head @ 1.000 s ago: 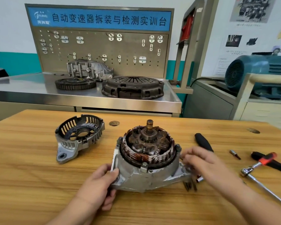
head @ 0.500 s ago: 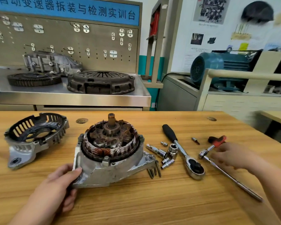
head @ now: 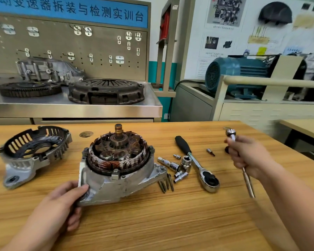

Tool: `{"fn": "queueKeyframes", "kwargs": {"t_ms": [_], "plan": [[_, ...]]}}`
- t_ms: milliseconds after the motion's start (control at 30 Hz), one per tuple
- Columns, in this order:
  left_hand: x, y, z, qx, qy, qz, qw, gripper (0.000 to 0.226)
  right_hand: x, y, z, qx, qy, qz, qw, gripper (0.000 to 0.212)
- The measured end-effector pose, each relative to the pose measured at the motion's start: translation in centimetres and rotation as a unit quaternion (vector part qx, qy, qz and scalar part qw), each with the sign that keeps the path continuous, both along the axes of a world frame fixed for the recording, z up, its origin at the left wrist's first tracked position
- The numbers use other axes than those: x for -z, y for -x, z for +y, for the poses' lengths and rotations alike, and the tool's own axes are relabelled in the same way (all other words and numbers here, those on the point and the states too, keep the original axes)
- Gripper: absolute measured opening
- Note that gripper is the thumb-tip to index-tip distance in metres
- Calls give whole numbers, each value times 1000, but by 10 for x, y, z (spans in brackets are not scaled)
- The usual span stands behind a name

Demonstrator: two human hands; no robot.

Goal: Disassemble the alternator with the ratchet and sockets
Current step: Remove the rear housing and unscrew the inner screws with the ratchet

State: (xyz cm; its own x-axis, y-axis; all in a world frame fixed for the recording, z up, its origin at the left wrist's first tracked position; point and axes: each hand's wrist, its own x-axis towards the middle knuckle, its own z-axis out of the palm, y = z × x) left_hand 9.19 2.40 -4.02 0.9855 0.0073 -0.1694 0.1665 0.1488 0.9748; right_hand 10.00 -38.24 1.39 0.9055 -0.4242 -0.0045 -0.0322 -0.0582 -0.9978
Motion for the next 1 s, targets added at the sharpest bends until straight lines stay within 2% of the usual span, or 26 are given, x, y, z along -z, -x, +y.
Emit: {"fn": "queueKeyframes", "kwargs": {"t_ms": [100,200,333,400,433,500,533,600,700,767,900,1000], "plan": [[-2,1,-1,-3,-4,5,1000,11,-33,6,26,-87,-136,-79,984,29],[-6,6,-2,-8,-4,8,1000,9,-54,8,64,-172,-262,-105,944,47],[-9,8,-6,-9,-14,15,1000,9,-72,5,126,-243,-368,-121,889,54],[-9,7,-7,-32,-70,-13,997,11,-80,3,153,-276,-399,-112,867,63],[-11,7,-7,-55,-140,-46,988,15,-84,2,165,-292,-407,-106,859,69],[-17,8,-2,-117,-274,-155,942,30,-90,1,186,-322,-420,-101,842,74],[-25,11,-1,-141,-299,-230,915,33,-92,0,195,-336,-426,-102,834,75],[-43,17,0,-144,-310,-355,870,26,-98,-2,209,-356,-436,-110,819,74],[-69,18,-7,-66,-306,-448,837,14,-106,-4,225,-363,-444,-125,810,66],[-83,14,-14,-18,-316,-482,817,18,-110,-5,232,-358,-436,-135,815,60],[-88,1,-19,53,-352,-482,801,22,-106,-8,239,-363,-388,-183,827,46],[-73,-7,-14,58,-352,-464,811,24,-98,-11,242,-346,-362,-227,835,38]]}}
